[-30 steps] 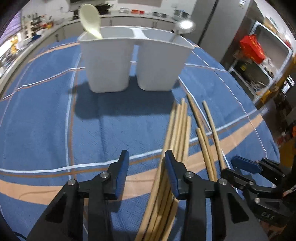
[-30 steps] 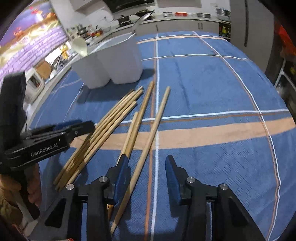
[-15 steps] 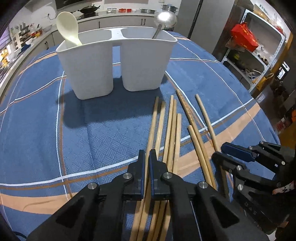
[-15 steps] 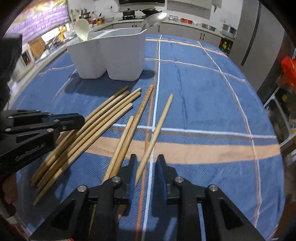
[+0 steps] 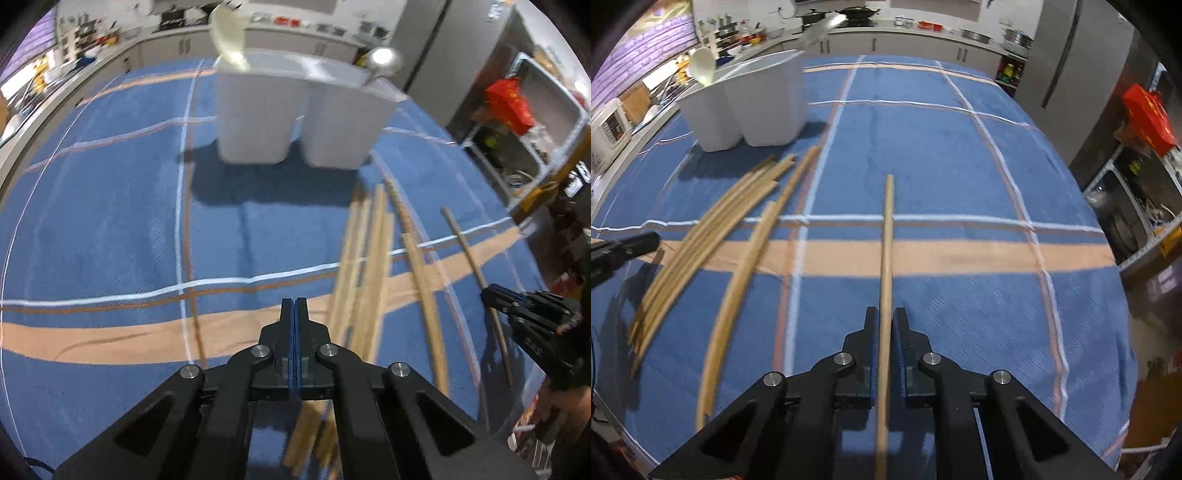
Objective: Organize utensils
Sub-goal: 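Grasp one wooden chopstick with the left tool while the right tool grasps another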
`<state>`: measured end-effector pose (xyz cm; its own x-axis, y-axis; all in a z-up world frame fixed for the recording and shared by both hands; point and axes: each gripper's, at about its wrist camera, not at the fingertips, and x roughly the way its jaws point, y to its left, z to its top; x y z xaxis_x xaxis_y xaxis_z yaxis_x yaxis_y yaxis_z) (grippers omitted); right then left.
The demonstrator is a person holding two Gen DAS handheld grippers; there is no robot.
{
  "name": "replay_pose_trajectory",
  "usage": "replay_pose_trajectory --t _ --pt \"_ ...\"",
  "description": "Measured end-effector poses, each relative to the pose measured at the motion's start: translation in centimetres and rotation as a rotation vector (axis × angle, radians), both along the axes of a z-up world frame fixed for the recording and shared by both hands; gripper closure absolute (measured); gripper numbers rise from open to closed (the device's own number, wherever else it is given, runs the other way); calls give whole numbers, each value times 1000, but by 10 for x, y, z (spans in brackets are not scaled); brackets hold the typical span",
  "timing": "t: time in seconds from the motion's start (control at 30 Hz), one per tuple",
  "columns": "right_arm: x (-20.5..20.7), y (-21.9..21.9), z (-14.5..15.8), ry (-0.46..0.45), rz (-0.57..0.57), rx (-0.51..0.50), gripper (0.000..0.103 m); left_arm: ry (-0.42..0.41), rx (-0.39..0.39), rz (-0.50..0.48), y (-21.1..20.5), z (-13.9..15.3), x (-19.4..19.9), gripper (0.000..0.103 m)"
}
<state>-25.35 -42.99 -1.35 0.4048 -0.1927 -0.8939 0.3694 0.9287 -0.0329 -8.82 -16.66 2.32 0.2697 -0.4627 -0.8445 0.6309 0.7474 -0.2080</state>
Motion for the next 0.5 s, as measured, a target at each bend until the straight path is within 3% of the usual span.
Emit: replay_pose_trajectory --t 0.13,0.23,0.3,0.33,0.37,0.5 --pt "-14 -8 -1 -13 -15 13 95 9 -42 -70 -17 2 -9 87" --pt "-17 -8 0 -20 -18 12 94 21 0 -128 -32 -7 -12 87" --pt "-17 -7 0 -22 -21 4 94 -22 39 -125 -34 -9 -14 89" --pt "-17 -7 0 -25 -22 3 94 -21 75 -112 -34 -13 -10 95" --pt "-17 -8 0 -29 -23 5 94 -10 59 -90 -32 -12 -6 103" --pt "-22 -8 -1 -41 -24 15 94 17 65 -10 -18 -16 5 103"
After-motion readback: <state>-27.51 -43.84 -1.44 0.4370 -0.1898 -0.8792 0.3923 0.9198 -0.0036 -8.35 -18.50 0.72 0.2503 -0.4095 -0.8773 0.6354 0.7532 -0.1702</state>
